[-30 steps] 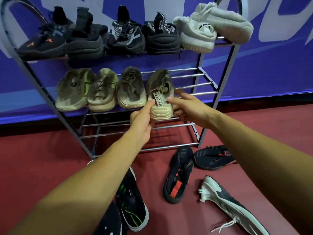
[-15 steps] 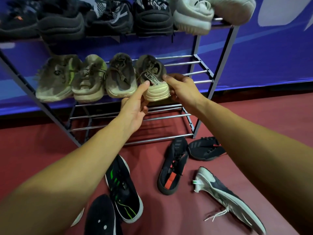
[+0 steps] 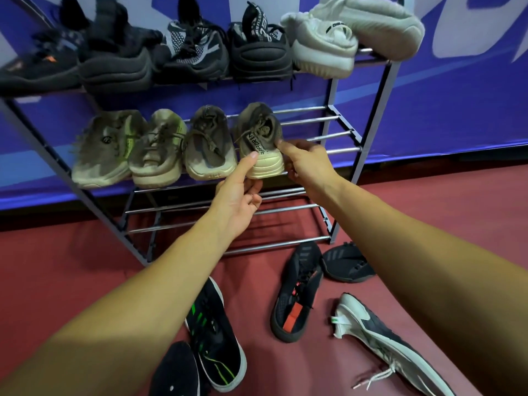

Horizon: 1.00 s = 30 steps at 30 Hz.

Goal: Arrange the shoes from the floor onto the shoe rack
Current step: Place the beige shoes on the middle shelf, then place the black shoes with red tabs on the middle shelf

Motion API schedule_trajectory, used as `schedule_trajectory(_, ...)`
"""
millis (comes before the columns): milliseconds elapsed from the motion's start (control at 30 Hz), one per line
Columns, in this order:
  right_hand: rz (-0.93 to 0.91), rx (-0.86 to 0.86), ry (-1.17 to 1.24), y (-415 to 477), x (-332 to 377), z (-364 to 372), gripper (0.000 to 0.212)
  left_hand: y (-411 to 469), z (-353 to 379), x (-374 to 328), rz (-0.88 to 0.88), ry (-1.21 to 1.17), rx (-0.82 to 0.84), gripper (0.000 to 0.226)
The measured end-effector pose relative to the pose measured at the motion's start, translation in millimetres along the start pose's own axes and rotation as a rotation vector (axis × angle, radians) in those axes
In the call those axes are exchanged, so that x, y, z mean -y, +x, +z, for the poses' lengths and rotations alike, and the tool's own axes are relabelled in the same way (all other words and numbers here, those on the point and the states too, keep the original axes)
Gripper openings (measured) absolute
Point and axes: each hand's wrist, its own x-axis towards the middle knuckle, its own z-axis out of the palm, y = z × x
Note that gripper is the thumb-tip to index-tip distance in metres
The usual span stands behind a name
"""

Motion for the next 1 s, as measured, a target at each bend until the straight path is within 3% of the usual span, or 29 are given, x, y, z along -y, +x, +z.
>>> schedule_trajectory(400,0.114,0.028,-0.114,0.6,4.3,2.6,0.033,4.1,-7.4,-0.2,0.045,0.045,-0.003,0.027)
schedule_trajectory(567,-0.029,0.046,-0.106,-11.9,-9.3,-8.8,0.026,4.7,-21.6,8.2,0.020,0.118,0.064,0.026)
schedule_trajectory(667,-0.037,-0.040,-0.196,-17.9,-29.2,-28.8,0.018,5.1,-31.4,14.9,-0.001,0.166,0.080,0.036)
schedule_trajectory(767,0.042,-0.032,-0.337,-24.0,-51.7,-51.1,0.015,7.6,-39.5,23.4,-0.026,0.230,0.083,0.054)
schedule_trajectory(1000,0.380,0.040,-0.567,-42.7,-120.9,-82.7,0.018,15.1,-61.9,75.6,-0.134,0.497,0.035,0.032)
